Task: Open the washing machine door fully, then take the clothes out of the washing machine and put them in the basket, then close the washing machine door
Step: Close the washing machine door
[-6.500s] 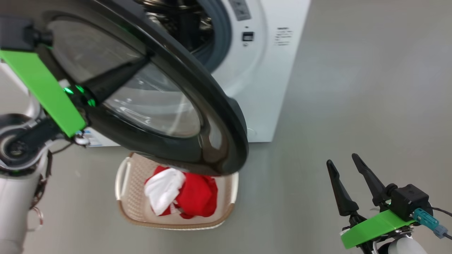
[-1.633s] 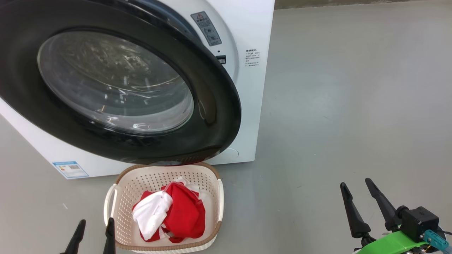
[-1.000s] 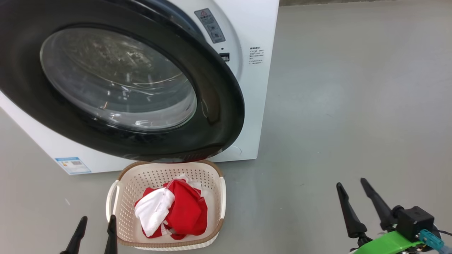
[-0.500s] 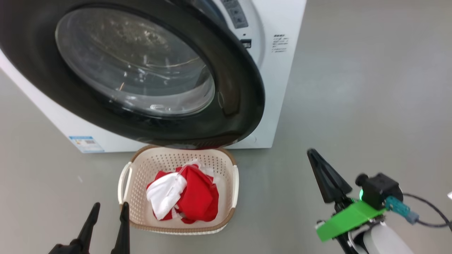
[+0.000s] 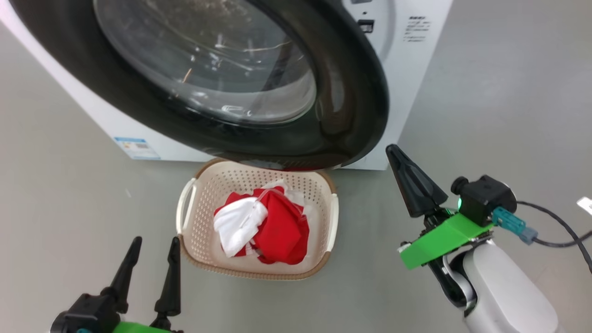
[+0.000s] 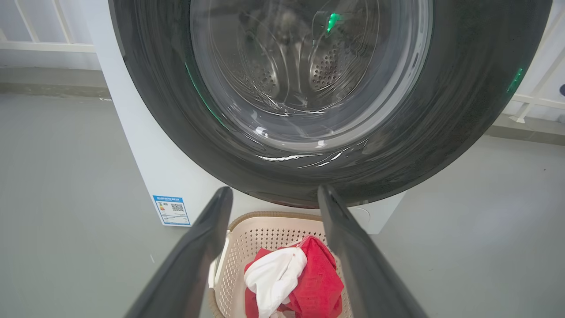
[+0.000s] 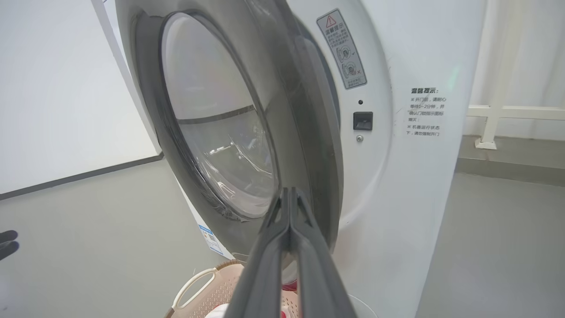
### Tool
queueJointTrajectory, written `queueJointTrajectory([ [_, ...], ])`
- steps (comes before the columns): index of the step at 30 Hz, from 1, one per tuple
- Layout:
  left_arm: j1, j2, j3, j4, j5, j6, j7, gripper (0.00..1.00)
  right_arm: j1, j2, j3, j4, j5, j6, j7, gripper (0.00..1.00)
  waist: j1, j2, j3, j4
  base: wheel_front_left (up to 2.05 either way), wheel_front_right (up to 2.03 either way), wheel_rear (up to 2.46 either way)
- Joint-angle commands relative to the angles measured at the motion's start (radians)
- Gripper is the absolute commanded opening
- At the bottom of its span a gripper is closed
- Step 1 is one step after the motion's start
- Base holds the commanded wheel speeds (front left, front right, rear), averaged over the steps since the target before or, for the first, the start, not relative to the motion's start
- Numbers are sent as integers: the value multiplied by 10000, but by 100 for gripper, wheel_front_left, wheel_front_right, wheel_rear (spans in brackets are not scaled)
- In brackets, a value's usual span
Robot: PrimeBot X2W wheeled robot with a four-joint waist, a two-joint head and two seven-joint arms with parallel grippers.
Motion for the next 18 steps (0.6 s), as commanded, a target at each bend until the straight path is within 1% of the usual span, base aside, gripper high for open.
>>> queueJointTrajectory([
  [1,-314,50,212,-229,-130,-54,-122,100,-327,34,209,-152,145,62,-65,0,0,-1,280,296,0,0,0],
  [12,-806,47,-209,-348,-370,-54,-122,100,-1446,-69,191,330,179,62,-65,0,0,-1,942,858,0,0,0],
  [18,-871,46,-268,-452,-469,-54,-122,100,-1864,-67,149,516,169,62,-65,0,0,-1,1204,1014,0,0,0],
])
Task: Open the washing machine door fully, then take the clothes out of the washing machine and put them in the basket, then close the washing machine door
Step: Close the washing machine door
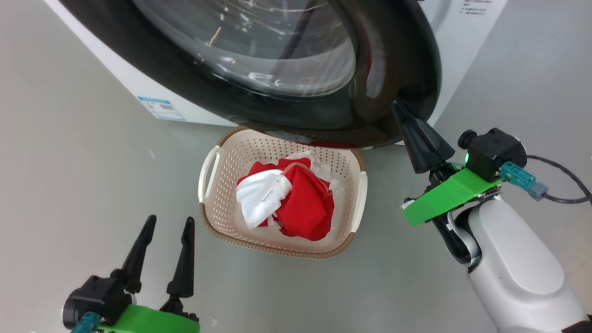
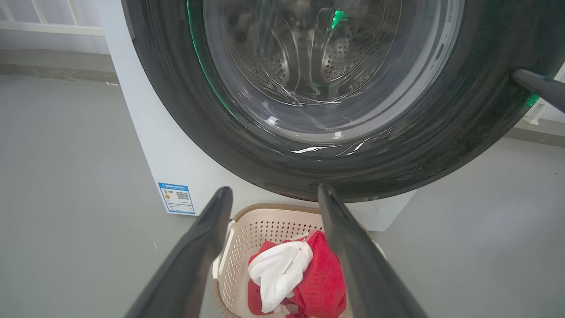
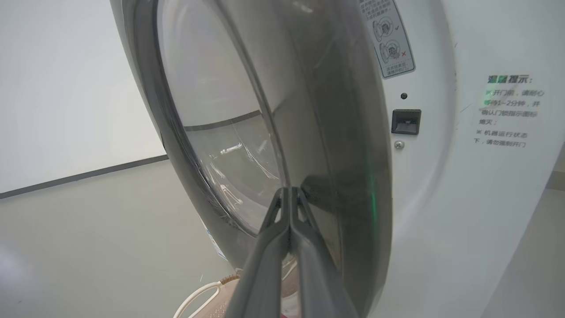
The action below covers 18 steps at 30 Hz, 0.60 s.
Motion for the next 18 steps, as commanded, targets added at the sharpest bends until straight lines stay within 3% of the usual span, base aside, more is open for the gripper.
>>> queueJointTrajectory([
  [1,-251,84,287,-329,-61,-54,-120,100,-238,88,87,-193,134,60,-65,0,0,-1,165,137,0,0,0],
  [18,-697,84,-47,-581,-359,-54,-120,100,-1518,-172,-1033,-203,37,60,-65,0,0,-1,1187,528,0,0,0],
])
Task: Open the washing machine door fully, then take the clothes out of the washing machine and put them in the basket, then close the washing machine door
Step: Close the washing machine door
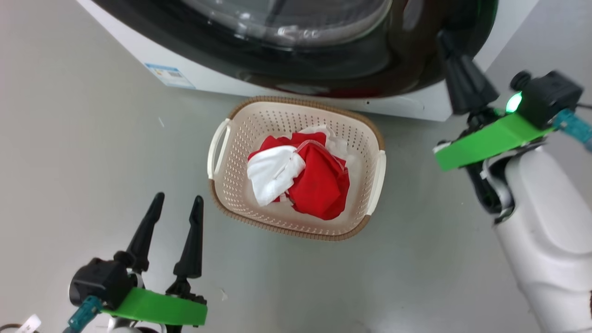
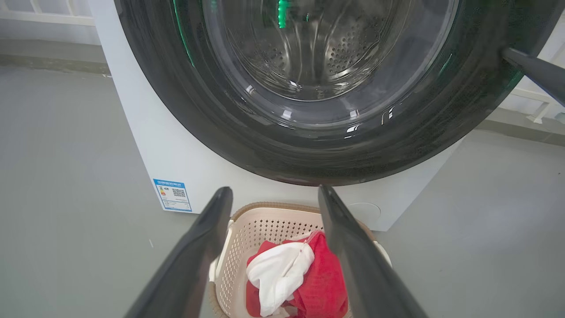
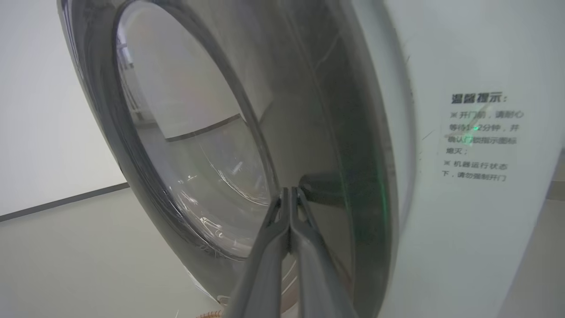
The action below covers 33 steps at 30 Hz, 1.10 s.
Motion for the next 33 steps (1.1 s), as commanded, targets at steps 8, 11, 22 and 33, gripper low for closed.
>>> queueJointTrajectory([
  [8,-416,109,290,-382,-252,-54,-120,100,-842,-6,-682,-427,-78,17,-63,0,0,0,669,208,0,0,0],
  [11,-478,109,286,-387,-278,-54,-120,100,-953,-29,-808,-434,-93,17,-63,0,0,0,726,235,0,0,0],
  [22,-435,108,378,-288,-225,-54,-120,100,-675,30,-790,-450,-108,17,-63,0,0,0,479,153,0,0,0],
  [33,-80,108,542,-1,70,-54,-120,100,906,94,-316,-229,-24,17,-63,100,0,0,-485,-205,0,0,0],
])
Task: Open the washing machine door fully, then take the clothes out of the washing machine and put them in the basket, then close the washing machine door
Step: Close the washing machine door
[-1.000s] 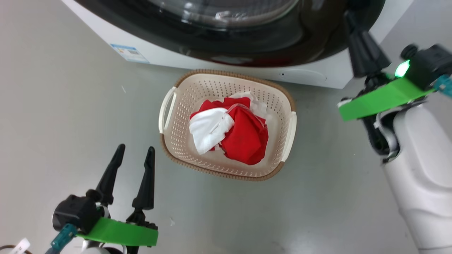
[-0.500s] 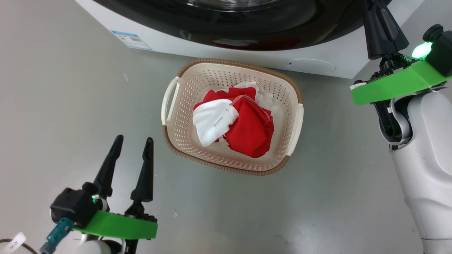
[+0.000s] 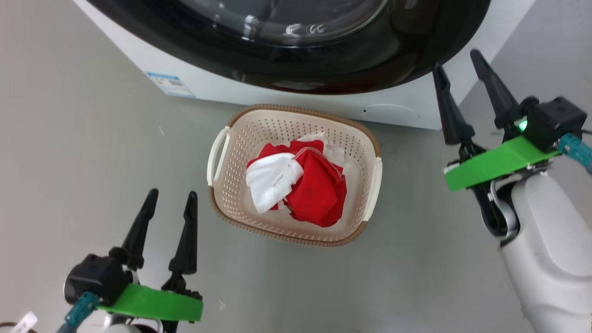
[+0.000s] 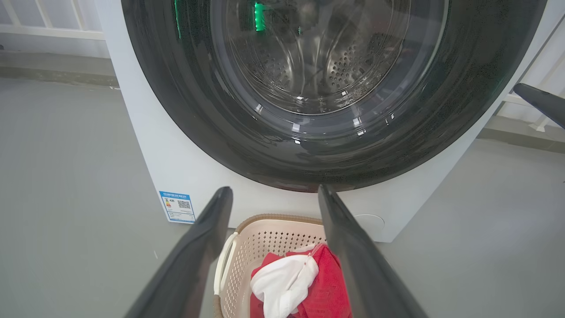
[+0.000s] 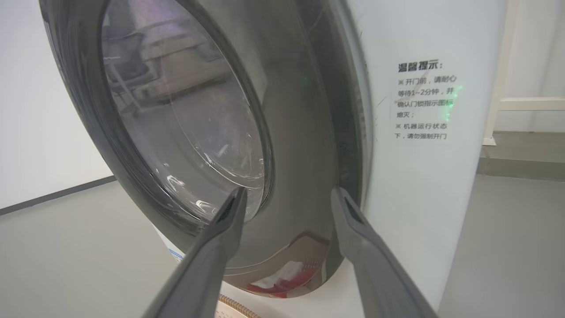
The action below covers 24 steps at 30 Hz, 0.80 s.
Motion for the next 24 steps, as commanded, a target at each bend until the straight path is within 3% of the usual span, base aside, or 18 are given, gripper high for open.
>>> queueJointTrajectory([
  [1,236,131,384,-142,128,-54,-118,100,325,129,222,-206,91,-11,-51,100,0,0,-340,-220,0,0,0],
  [24,1274,446,901,142,672,-54,-118,100,3765,70,-104,-292,7,-11,-51,100,0,0,-2331,-1725,0,0,0],
])
